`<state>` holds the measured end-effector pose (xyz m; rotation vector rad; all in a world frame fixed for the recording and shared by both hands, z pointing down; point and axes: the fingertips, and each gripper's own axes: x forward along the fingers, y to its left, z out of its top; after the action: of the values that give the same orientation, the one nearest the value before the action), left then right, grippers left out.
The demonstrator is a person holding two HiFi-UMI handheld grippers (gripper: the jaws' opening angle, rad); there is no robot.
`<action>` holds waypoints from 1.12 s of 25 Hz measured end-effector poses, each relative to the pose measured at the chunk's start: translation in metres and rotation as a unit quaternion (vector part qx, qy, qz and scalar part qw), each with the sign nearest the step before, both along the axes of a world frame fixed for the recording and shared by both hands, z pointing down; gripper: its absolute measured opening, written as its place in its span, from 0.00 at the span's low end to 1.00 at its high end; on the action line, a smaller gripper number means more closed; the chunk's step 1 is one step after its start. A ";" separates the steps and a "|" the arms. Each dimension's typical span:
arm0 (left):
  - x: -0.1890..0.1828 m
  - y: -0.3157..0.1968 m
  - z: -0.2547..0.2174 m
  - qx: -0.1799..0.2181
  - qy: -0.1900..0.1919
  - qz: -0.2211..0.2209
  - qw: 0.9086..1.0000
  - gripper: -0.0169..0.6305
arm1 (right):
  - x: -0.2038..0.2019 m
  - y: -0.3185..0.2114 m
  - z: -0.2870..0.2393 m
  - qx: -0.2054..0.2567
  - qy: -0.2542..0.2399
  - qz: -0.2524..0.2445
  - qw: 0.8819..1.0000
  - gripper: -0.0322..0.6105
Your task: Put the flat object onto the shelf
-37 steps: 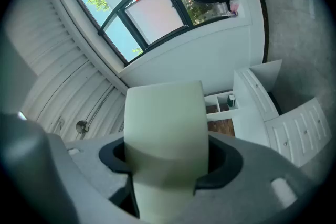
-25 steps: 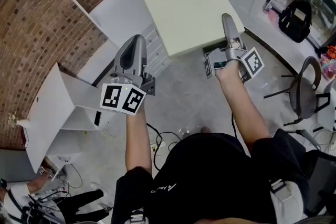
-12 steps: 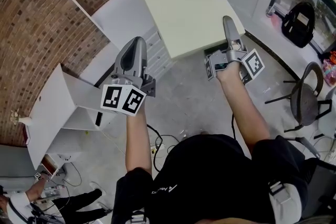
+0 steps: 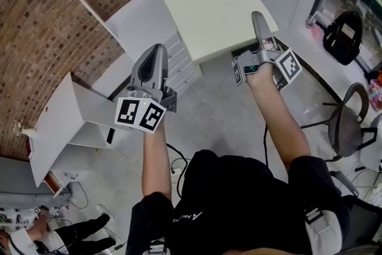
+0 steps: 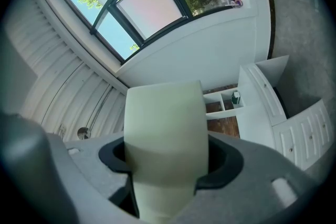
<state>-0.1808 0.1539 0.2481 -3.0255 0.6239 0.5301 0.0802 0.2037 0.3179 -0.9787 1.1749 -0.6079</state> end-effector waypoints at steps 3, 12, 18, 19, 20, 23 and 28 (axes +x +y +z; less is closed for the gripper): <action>0.007 -0.008 -0.002 0.000 -0.001 -0.005 1.000 0.02 | 0.009 -0.010 -0.006 0.003 -0.001 -0.006 1.000 0.51; 0.038 -0.074 0.005 0.004 0.002 -0.009 1.000 0.02 | 0.042 -0.079 -0.003 0.006 0.000 -0.015 1.000 0.51; 0.063 -0.164 0.007 0.007 0.011 -0.017 1.000 0.02 | 0.064 -0.163 -0.009 0.009 0.006 -0.026 1.000 0.51; 0.068 -0.181 0.006 0.007 0.012 -0.018 1.000 0.02 | 0.069 -0.180 -0.011 0.010 0.006 -0.028 1.000 0.51; 0.072 -0.197 0.005 0.008 0.013 -0.019 1.000 0.02 | 0.073 -0.197 -0.015 0.011 0.006 -0.030 0.999 0.51; 0.085 -0.247 0.002 0.012 0.013 -0.025 1.000 0.02 | 0.085 -0.249 -0.025 0.019 0.005 -0.037 0.999 0.51; 0.106 -0.317 0.000 0.015 0.009 -0.033 0.999 0.02 | 0.106 -0.328 -0.041 0.033 0.004 -0.051 0.998 0.51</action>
<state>-0.0750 -0.1630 0.2480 -2.9638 0.7064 0.5589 0.1863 -0.1247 0.2774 -0.8697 1.2509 -0.6422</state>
